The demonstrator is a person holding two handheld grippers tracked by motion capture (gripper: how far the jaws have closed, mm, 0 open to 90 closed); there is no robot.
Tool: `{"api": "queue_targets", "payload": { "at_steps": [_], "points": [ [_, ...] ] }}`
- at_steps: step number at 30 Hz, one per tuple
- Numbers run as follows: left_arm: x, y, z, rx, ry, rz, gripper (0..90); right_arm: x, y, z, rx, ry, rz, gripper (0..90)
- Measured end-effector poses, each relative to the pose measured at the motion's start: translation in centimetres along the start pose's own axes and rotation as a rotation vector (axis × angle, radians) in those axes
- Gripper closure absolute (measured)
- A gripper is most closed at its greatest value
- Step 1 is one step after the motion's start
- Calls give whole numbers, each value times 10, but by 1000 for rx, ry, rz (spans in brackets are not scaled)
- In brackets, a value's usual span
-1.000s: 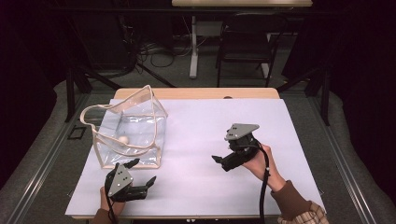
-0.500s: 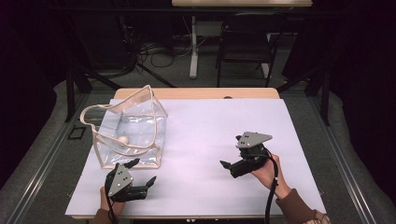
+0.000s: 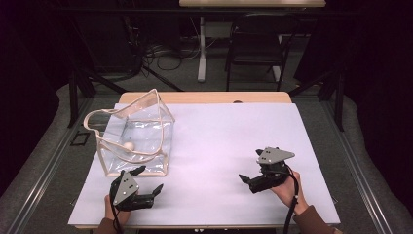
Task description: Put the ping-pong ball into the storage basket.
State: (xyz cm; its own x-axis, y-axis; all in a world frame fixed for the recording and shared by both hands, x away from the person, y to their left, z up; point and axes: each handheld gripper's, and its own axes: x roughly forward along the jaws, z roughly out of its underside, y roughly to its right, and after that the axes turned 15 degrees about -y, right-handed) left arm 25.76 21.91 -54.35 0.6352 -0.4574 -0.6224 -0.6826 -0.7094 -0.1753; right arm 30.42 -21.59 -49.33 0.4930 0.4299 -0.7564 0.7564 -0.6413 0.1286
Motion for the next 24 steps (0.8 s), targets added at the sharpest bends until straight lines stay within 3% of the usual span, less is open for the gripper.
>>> {"api": "queue_targets", "payload": {
  "at_steps": [24],
  "points": [
    [1,1,0,6,-11,-1,160,4,-4,57,70,33,47,2]
  ]
}}
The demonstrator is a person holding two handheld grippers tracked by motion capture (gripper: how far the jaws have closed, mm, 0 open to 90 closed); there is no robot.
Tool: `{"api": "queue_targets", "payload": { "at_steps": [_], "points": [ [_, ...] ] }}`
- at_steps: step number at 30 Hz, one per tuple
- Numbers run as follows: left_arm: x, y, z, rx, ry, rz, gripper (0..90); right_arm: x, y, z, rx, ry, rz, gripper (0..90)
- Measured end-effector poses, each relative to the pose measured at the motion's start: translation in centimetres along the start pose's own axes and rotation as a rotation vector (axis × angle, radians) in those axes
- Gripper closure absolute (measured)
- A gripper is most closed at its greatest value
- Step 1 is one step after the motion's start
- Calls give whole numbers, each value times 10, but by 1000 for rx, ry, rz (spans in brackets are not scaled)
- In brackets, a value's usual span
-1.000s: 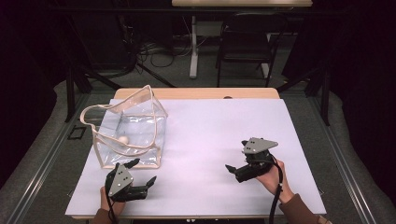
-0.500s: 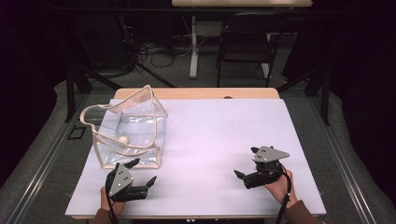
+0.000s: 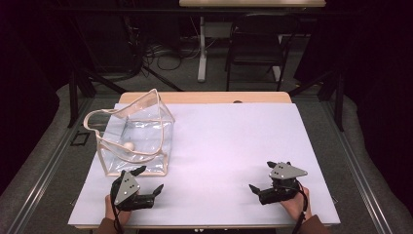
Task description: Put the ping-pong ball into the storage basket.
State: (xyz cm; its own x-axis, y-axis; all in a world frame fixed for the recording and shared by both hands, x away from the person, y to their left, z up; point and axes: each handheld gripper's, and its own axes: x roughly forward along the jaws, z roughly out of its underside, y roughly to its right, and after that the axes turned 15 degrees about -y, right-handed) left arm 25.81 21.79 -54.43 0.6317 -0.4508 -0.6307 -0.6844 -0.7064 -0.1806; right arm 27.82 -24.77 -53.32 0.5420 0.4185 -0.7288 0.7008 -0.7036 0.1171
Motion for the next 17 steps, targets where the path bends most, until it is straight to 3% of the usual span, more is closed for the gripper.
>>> {"api": "queue_targets", "payload": {
  "at_steps": [8,17],
  "points": [
    [0,0,0,1,0,5,160,-3,0,13,39,30,15,1],
    [1,-1,-1,7,-3,5,160,-1,0,16,39,23,4,0]
  ]
}}
